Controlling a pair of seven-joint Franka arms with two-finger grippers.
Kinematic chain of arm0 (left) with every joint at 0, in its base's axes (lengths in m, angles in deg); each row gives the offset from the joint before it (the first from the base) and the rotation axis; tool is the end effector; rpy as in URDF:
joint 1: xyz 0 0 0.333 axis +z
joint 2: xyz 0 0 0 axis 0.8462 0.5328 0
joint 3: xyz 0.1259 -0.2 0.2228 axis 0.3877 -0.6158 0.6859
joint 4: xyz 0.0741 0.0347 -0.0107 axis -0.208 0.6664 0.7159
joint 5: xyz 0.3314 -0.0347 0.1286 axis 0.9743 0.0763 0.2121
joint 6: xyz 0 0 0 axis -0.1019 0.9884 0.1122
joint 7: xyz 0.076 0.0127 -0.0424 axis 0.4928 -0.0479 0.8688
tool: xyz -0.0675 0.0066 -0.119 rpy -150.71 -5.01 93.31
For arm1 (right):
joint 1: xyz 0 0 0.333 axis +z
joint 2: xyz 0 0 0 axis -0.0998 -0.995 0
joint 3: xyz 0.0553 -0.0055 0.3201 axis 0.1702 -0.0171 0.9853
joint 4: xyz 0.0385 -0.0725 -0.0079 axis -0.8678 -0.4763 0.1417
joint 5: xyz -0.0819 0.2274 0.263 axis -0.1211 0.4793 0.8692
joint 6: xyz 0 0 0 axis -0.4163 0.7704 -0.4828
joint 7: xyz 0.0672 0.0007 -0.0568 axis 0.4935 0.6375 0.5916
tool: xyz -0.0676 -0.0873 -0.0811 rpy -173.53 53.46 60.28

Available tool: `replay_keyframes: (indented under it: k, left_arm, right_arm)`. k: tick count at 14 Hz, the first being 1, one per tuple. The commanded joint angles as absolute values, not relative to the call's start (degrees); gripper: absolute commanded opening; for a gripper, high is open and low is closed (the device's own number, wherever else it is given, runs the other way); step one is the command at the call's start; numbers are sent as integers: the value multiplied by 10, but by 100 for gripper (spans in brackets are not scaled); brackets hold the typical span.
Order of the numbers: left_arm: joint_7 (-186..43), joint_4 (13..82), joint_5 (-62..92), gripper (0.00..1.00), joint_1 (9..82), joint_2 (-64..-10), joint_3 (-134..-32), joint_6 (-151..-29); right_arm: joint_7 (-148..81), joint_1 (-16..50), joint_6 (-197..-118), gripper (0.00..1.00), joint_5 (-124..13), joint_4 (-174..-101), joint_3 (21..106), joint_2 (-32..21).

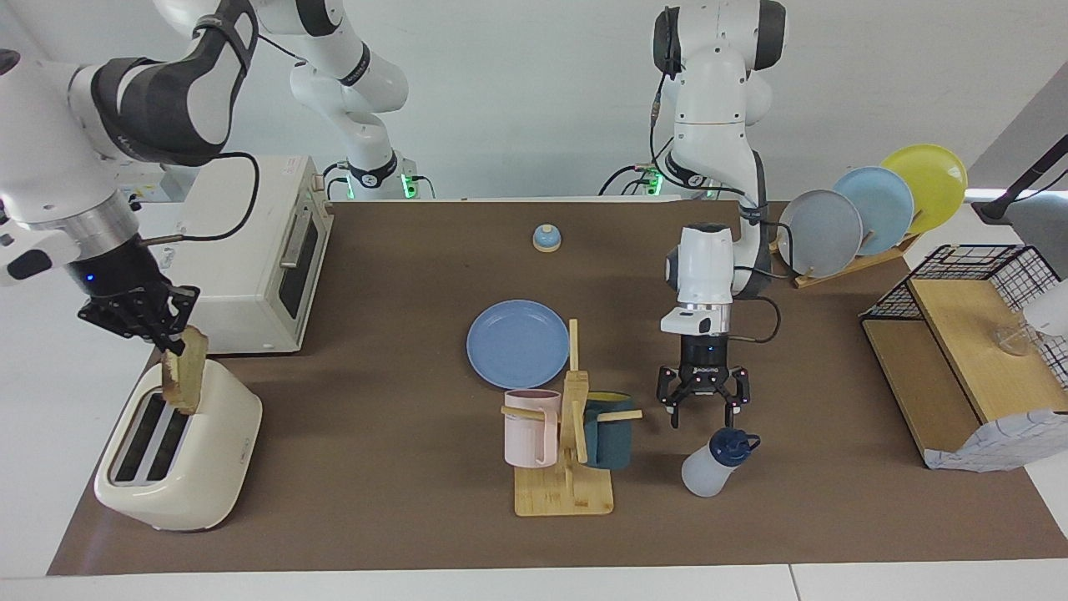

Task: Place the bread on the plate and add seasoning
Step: 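Reach the right gripper to the toaster bread while the left gripper reaches the bottle, then lift the bread toward the plate while the left gripper grasps the bottle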

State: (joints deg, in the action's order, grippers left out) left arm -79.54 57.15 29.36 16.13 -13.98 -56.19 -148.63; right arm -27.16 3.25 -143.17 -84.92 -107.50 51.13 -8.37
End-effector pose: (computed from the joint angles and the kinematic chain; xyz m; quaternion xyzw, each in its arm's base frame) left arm 0.6106 -0.2055 0.2937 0.9045 -0.0591 0.4220 0.0194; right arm 0.6382 -0.0706 0.5718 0.9932 0.0645 0.0941 0.0236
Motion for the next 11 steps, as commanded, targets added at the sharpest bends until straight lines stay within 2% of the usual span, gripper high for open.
replay_keyframes:
  k: [1,3,5,7,9,11]
  left_arm:
    - [-772,495,290,100,166,-113,-553,-1423]
    - [-770,488,290,100,169,-108,-553,-1418]
    - [-769,459,290,100,178,-89,-553,-1405]
    - [-761,447,290,100,182,-86,-553,-1385]
    - [-760,422,292,100,197,-67,-553,-1379]
    - [-758,417,286,100,193,-49,-554,-1390]
  right_arm:
    - [-283,48,-1376,0,-869,-1040,516,-77]
    - [-284,60,-1369,0,-838,-1042,543,-54]
    - [-306,70,-1369,0,-815,-1075,577,-35]
    - [-401,110,-1373,0,-792,-1089,587,-26]
    - [-458,141,-1403,0,-761,-1151,587,3]
    - [-479,185,-1489,0,-749,-1243,587,39]
